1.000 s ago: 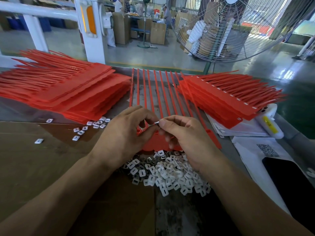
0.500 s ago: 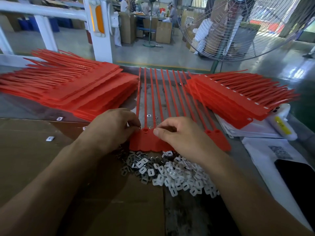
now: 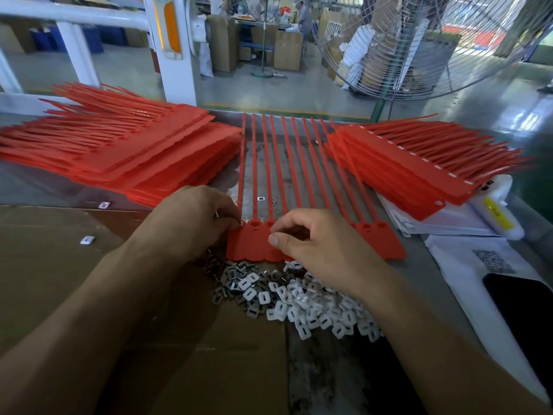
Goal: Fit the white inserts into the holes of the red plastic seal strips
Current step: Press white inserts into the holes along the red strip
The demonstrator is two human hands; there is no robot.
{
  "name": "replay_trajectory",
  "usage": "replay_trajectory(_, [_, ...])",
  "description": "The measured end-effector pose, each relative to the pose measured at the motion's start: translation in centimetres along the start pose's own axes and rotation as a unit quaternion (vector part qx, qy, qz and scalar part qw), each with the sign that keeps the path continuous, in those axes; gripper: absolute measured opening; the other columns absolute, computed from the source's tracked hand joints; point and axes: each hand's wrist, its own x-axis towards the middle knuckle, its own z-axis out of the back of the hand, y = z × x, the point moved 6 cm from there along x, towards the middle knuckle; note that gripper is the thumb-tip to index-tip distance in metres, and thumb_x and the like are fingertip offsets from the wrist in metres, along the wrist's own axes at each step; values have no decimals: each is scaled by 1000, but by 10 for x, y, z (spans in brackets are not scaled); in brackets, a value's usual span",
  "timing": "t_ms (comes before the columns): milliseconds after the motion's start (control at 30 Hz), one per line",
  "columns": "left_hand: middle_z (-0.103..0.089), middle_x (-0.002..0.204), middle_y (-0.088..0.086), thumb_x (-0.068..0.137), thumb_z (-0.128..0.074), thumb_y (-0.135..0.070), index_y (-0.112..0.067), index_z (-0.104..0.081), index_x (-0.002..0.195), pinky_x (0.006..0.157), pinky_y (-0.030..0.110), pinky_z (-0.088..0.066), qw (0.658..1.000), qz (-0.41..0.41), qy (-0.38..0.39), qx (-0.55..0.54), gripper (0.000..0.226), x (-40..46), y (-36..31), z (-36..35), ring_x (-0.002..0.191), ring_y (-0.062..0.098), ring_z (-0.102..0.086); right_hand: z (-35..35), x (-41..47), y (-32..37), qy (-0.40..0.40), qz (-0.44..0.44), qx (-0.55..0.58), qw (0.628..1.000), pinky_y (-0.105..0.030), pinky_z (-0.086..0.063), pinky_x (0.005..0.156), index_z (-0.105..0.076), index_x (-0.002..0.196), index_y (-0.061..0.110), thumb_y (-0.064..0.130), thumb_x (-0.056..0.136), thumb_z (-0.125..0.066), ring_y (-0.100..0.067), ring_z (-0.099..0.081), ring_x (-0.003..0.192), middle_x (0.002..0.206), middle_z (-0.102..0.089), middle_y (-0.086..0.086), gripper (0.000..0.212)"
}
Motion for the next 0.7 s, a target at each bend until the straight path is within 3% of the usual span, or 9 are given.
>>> replay_trajectory(200, [-72, 86, -17, 88, -76, -23, -38, -77, 91, 72, 30, -53, 1000, 14, 5, -14, 16, -1, 0, 0, 74, 1, -64, -3, -4, 11, 74, 63, -41, 994, -4, -44, 85, -77, 109, 31, 24, 94, -75, 8, -61, 98, 103, -68, 19, 17])
replay_trajectory(333, [-68, 90, -17, 90, -73, -18, -36, -75, 95, 70, 33, -57, 1000, 16, -1, -23, 18, -2, -1, 2, 73, 4, -65, -5, -8, 14, 139, 71, -69, 985, -9, -47, 83, -77, 111, 35, 27, 93, -76, 6, -60, 95, 99, -64, 19, 20])
replay_trajectory(500, [-69, 94, -16, 89, -73, -18, -36, -77, 93, 81, 38, -55, 1000, -10, 21, -9, 20, -1, -4, -1, 84, 9, -65, -9, -9, 20, 143, 97, -120, 978, -18, -46, 87, -77, 113, 34, 31, 93, -76, 2, -57, 96, 101, -62, 16, 20])
replay_trajectory(700, [-68, 93, -17, 88, -74, -18, -37, -77, 92, 82, 38, -54, 1000, -22, 16, -7, 20, 0, -3, -2, 83, 6, -63, -9, -10, 19, 128, 95, -114, 981, -20, -47, 86, -77, 100, 30, 28, 94, -75, 3, -57, 94, 97, -63, 18, 7])
